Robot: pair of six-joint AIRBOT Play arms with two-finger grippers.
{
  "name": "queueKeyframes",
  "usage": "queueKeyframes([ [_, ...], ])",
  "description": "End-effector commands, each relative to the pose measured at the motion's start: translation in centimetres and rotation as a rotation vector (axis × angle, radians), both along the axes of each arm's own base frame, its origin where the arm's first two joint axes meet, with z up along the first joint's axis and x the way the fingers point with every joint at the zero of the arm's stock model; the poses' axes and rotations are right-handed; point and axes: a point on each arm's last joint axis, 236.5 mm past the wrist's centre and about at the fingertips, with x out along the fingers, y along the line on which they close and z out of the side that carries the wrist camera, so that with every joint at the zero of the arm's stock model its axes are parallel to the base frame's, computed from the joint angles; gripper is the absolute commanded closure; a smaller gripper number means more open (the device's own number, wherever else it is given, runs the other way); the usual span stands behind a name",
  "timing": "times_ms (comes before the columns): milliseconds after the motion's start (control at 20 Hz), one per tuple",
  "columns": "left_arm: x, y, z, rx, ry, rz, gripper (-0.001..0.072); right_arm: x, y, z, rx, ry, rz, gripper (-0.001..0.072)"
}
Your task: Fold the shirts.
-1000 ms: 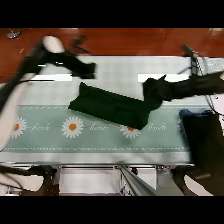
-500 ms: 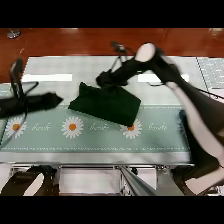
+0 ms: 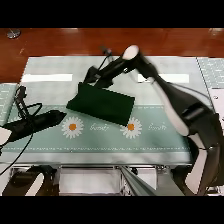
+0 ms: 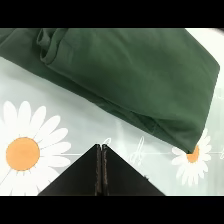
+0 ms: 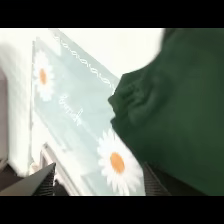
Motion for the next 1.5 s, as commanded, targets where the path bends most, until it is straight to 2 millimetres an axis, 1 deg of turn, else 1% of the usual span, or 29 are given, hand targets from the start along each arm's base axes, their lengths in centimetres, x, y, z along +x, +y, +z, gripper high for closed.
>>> queueKeyframes([
  [0, 0.1, 0.1, -0.1, -0.001, -0.006, 0.008, 0.0676, 0.1, -9.9, 4.5, -0.099, -0.053, 0.047, 0.0088],
  [50, 0.1, 0.1, -0.2, -0.001, -0.006, 0.007, 0.0676, 0.2, -14.2, 5.1, -0.216, -0.11, 0.024, 0.0088],
  [100, 0.0, 0.1, -0.2, -0.001, -0.006, 0.007, 0.0676, 0.2, -18.7, 5.2, -0.361, -0.157, -0.022, 0.0088],
  [150, 0.1, 0.1, -0.2, 0.0, -0.007, 0.007, 0.0676, -0.3, -23.6, 4.9, -0.519, -0.187, -0.092, 0.0087],
  [200, 0.1, 0.1, -0.1, 0.0, -0.007, 0.007, 0.0676, -1.1, -27.5, 4.3, -0.629, -0.193, -0.181, 0.0087],
  [250, 0.1, 0.1, -0.2, 0.003, -0.009, 0.004, 0.0676, -2.2, -30.4, 3.0, -0.68, -0.183, -0.296, 0.0088],
  [300, 0.1, 0.1, -0.2, 0.01, -0.015, -0.005, 0.0676, -3.8, -31.8, 1.0, -0.671, -0.157, -0.413, 0.0088],
  [350, 0.1, 0.1, -0.2, 0.01, -0.015, -0.006, 0.0676, -5.4, -32.4, -1.5, -0.644, -0.12, -0.521, 0.0089],
  [400, 0.1, 0.1, -0.2, 0.01, -0.015, -0.006, 0.0676, -7.2, -32.1, -4.3, -0.587, -0.063, -0.628, 0.0101],
  [450, 0.1, 0.1, -0.2, 0.01, -0.015, -0.006, 0.0676, -8.5, -31.0, -6.8, -0.505, 0.015, -0.715, 0.0113],
  [500, 0.1, 0.1, -0.2, 0.01, -0.016, -0.004, 0.0676, -9.8, -28.7, -8.9, -0.393, 0.117, -0.767, 0.0149],
  [550, 0.2, 0.2, -0.1, 0.011, -0.019, -0.001, 0.0677, -10.6, -26.7, -10.3, -0.315, 0.176, -0.769, 0.0168],
  [600, 0.4, 0.2, -0.1, 0.011, -0.023, 0.005, 0.0676, -11.3, -24.9, -11.6, -0.271, 0.222, -0.738, 0.0168],
  [700, 0.6, 0.3, -0.2, 0.011, -0.025, 0.01, 0.0676, -11.6, -22.2, -13.4, -0.225, 0.296, -0.673, 0.0167],
  [800, 0.6, 0.3, -0.2, 0.008, -0.022, 0.01, 0.0676, -11.1, -19.8, -14.4, -0.193, 0.34, -0.596, 0.0151],
  [900, 0.6, 0.2, -0.2, 0.004, -0.022, 0.01, 0.0676, -10.1, -18.1, -15.2, -0.191, 0.363, -0.527, 0.0151],
  [1050, 0.6, 0.2, -0.1, 0.0, -0.022, 0.011, 0.0676, -7.5, -15.7, -15.2, -0.163, 0.363, -0.482, 0.0152],
  [1100, 0.6, 0.2, -0.1, 0.0, -0.023, 0.012, 0.0676, -6.8, -14.6, -15.0, -0.153, 0.356, -0.454, 0.0153],
  [1150, 0.6, 0.2, -0.1, 0.0, -0.023, 0.012, 0.0676, -6.5, -13.3, -14.7, -0.144, 0.351, -0.41, 0.0169],
  [1200, 0.7, 0.2, -0.1, 0.0, -0.024, 0.013, 0.0676, -6.4, -11.9, -14.0, -0.131, 0.333, -0.341, 0.0436],
  [1250, 0.7, 0.1, 0.0, -0.003, -0.024, 0.014, 0.0676, -6.1, -10.6, -12.4, -0.1, 0.269, -0.251, 0.0689],
  [1300, 0.7, 0.1, 0.0, -0.008, -0.024, 0.014, 0.0676, -5.5, -9.8, -10.5, -0.082, 0.199, -0.189, 0.0691],
  [1350, 0.6, 0.0, 0.0, -0.011, -0.022, 0.013, 0.0676, -4.5, -9.5, -8.2, -0.083, 0.133, -0.141, 0.0691],
  [1400, 0.6, 0.0, 0.0, -0.01, -0.022, 0.013, 0.0676, -3.6, -9.6, -6.1, -0.1, 0.075, -0.104, 0.0691],
  [1450, 0.6, 0.0, 0.0, -0.01, -0.022, 0.013, 0.0676, -2.4, -10.2, -3.9, -0.145, 0.009, -0.083, 0.0691],
])
